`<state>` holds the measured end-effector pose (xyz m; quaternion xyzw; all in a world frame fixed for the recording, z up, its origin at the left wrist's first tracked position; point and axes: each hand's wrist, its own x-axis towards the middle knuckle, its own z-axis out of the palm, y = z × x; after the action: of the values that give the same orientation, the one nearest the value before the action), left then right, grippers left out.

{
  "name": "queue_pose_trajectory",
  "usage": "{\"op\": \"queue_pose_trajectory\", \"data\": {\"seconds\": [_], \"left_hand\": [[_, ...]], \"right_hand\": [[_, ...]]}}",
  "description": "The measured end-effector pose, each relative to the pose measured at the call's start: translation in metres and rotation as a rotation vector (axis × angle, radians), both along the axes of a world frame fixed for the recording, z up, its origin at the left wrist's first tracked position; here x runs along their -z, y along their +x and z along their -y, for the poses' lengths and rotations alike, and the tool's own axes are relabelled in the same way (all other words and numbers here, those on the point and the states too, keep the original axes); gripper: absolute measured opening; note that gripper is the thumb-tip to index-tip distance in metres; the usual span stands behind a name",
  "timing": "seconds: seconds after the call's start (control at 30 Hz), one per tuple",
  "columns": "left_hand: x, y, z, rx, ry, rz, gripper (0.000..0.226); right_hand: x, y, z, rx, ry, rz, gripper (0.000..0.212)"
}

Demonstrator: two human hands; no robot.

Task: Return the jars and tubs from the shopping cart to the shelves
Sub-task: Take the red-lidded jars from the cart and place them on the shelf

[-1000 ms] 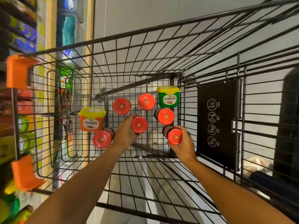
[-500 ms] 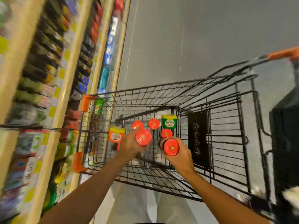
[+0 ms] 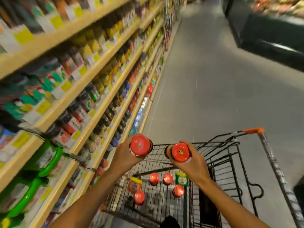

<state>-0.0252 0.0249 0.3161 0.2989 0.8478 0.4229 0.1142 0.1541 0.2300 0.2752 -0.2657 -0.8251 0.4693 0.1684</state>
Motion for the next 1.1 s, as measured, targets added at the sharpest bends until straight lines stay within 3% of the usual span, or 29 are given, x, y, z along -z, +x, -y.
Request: {"op": "queue_pose_trajectory", "data": {"seconds": [0.27, 0.47, 0.67, 0.83, 1.1], "left_hand": [[-0.075, -0.007, 0.031, -0.087, 0.158, -0.117, 0.069], [-0.116, 0.003, 0.079, -0.236, 0.169, -0.214, 0.072], [-0.148, 0.032, 0.162, -0.486, 0.112, -0.331, 0.078], [-0.181, 0.077, 0.236, -0.662, 0.077, -0.456, 0.077], [-0.223, 0.181, 0.354, -0.883, 0.121, -0.576, 0.074]], "right_hand": [[-0.097, -0.043, 0.001, -0.066, 0.117, -0.259, 0.075], [-0.133, -0.071, 0.027, -0.249, 0.142, -0.345, 0.075], [-0.145, -0.109, 0.085, -0.512, 0.036, -0.382, 0.076], [-0.170, -0.133, 0.152, -0.771, 0.072, -0.409, 0.077], [-0.233, -0.104, 0.279, -1.034, 0.124, -0.504, 0.077]]}}
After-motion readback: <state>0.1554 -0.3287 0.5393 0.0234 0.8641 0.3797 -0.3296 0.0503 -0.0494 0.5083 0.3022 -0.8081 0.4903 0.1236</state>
